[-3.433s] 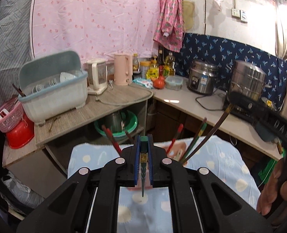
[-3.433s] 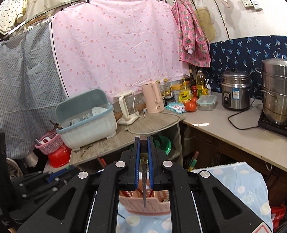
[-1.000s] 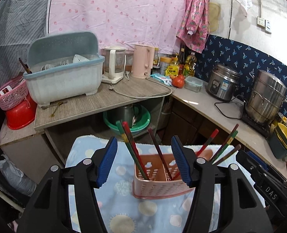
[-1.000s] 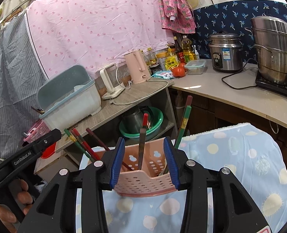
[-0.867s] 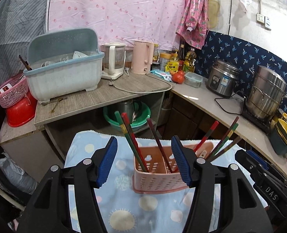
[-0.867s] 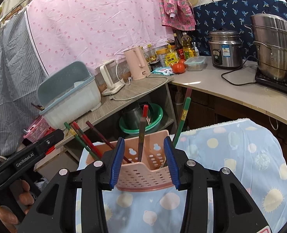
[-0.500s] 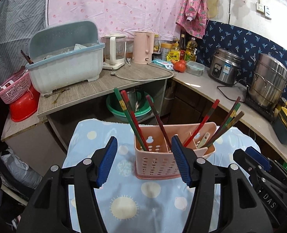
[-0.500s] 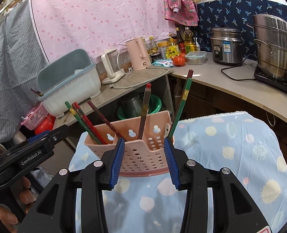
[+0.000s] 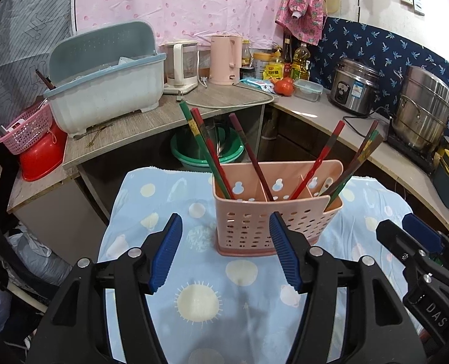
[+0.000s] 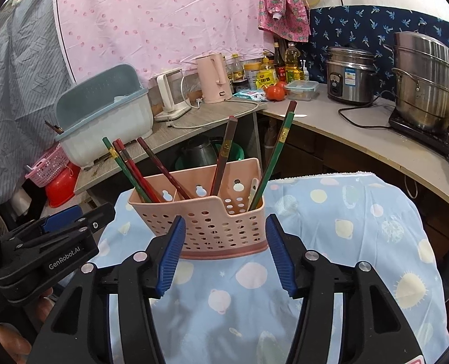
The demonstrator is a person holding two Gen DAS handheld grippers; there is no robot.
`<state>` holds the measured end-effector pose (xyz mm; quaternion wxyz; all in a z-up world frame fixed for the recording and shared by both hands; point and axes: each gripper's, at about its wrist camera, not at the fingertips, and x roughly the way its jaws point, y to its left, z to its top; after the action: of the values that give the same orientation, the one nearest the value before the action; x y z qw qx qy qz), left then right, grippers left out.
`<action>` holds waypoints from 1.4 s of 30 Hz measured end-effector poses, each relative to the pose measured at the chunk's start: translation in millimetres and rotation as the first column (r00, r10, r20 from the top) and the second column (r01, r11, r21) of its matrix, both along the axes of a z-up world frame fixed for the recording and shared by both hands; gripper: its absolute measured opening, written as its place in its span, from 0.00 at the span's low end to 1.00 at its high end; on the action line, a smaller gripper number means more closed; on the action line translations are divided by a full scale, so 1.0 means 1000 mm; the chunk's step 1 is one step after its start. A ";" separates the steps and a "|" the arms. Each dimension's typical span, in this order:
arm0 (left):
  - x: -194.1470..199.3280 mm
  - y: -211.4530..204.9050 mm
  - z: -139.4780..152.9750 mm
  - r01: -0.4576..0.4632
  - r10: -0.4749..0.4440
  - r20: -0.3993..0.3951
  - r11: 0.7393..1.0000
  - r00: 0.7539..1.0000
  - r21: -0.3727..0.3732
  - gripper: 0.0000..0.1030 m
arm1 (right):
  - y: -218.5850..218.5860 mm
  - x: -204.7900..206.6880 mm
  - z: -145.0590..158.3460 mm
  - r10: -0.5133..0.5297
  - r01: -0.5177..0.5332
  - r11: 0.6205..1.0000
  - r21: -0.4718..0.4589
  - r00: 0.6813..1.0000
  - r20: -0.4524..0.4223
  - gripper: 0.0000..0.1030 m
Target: Organize utensils
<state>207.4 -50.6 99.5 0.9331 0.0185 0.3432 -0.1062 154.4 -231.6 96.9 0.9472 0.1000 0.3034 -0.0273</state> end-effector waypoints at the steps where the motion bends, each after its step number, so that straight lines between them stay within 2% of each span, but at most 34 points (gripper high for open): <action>1: -0.001 0.000 -0.001 -0.002 0.002 -0.001 1.000 1.000 0.003 0.60 | 0.001 -0.001 -0.001 -0.001 0.001 1.000 -0.010 1.000 -0.002 0.55; 6: -0.009 -0.001 -0.006 -0.014 0.014 0.002 1.000 1.000 0.021 0.74 | 0.006 -0.007 -0.003 -0.002 0.001 0.999 -0.046 1.000 -0.016 0.62; 12: -0.016 -0.003 -0.011 -0.022 0.022 0.003 0.999 1.000 0.042 0.84 | 0.009 -0.013 -0.006 0.003 -0.005 0.997 -0.074 0.999 -0.034 0.71; 19: -0.022 -0.004 -0.018 -0.026 0.026 -0.010 0.998 1.000 0.057 0.89 | 0.010 -0.018 -0.010 -0.011 0.006 0.995 -0.096 0.999 -0.049 0.82; 29: -0.026 -0.006 -0.027 -0.024 0.027 -0.034 0.997 0.999 0.071 0.91 | 0.007 -0.022 -0.017 -0.023 0.017 0.996 -0.092 0.997 -0.067 0.83; 30: -0.027 -0.006 -0.027 -0.025 0.027 -0.035 0.997 0.999 0.074 0.92 | 0.008 -0.022 -0.018 -0.025 0.018 0.995 -0.102 0.997 -0.070 0.85; 32: -0.027 -0.007 -0.029 -0.025 0.028 -0.039 0.997 0.999 0.077 0.92 | 0.009 -0.023 -0.018 -0.026 0.017 0.994 -0.109 0.997 -0.074 0.95; 42: -0.029 -0.006 -0.033 -0.032 0.036 -0.045 0.996 0.998 0.082 0.93 | 0.007 -0.023 -0.024 -0.010 0.003 0.998 -0.063 0.994 -0.106 0.94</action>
<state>178.8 -56.5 66.9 0.9250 0.0482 0.3691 -0.0765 131.6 -224.6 72.6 0.9324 0.0696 0.3518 -0.0450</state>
